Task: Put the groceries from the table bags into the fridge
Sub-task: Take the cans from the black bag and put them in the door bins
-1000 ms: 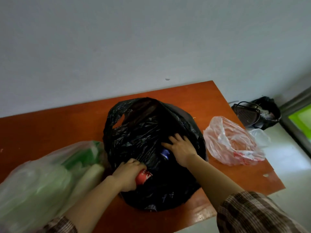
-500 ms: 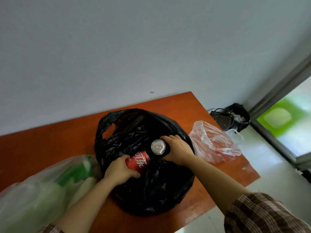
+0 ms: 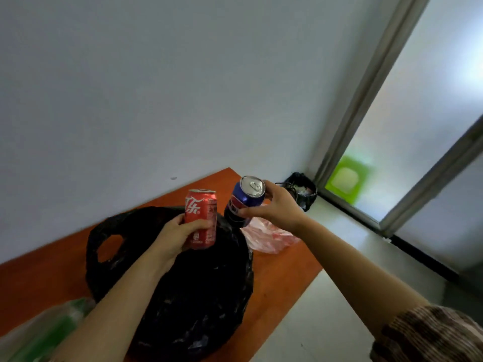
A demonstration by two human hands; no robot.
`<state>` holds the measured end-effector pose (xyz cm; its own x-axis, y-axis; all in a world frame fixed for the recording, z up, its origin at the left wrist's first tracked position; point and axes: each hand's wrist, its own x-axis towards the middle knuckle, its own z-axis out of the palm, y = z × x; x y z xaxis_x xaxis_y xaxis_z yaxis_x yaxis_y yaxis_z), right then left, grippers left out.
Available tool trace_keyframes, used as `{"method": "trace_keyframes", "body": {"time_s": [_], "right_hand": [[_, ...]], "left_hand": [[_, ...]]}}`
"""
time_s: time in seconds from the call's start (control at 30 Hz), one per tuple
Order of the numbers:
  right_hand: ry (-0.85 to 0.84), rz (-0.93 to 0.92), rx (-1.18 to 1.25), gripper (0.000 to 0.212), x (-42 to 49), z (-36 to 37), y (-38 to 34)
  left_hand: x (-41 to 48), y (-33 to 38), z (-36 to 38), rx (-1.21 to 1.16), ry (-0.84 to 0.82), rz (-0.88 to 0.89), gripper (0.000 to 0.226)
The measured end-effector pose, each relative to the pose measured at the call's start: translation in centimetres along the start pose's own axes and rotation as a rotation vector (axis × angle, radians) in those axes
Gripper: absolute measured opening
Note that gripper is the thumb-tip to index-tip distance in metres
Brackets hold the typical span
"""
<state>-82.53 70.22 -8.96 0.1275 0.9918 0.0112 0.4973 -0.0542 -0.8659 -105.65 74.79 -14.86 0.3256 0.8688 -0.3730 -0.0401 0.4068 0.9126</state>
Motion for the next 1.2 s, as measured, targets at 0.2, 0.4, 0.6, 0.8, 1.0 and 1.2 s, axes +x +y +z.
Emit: {"method": "trace_keyframes", "body": {"time_s": [0.2, 0.4, 0.6, 0.8, 1.0, 1.2], "right_hand": [[0.204, 0.025, 0.039, 0.068, -6.4, -10.2, -0.3], [0.436, 0.034, -0.03, 0.06, -17.5, -21.5, 2.2], [0.633, 0.087, -0.097, 0.059, -31.7, -33.3, 6.5], [0.803, 0.125, -0.11, 0.06, -43.1, -43.5, 9.0], [0.957, 0.122, -0.156, 0.058, -50.3, -52.9, 10.6], [1.124, 0.067, -0.212, 0.05, -53.6, -62.9, 12.5]], "left_hand": [[-1.6, 3.3, 10.6, 0.015, -0.229, 0.149, 0.062], [-6.0, 2.5, 25.3, 0.112, -0.429, 0.252, 0.073], [-13.5, -1.2, 42.6, 0.144, -0.536, 0.278, 0.053], [-20.2, -2.8, 57.6, 0.177, -0.685, 0.329, 0.048], [-24.9, -2.3, 70.3, 0.248, -0.761, 0.505, 0.046], [-26.8, -0.2, 81.8, 0.226, -0.833, 0.655, 0.049]]}}
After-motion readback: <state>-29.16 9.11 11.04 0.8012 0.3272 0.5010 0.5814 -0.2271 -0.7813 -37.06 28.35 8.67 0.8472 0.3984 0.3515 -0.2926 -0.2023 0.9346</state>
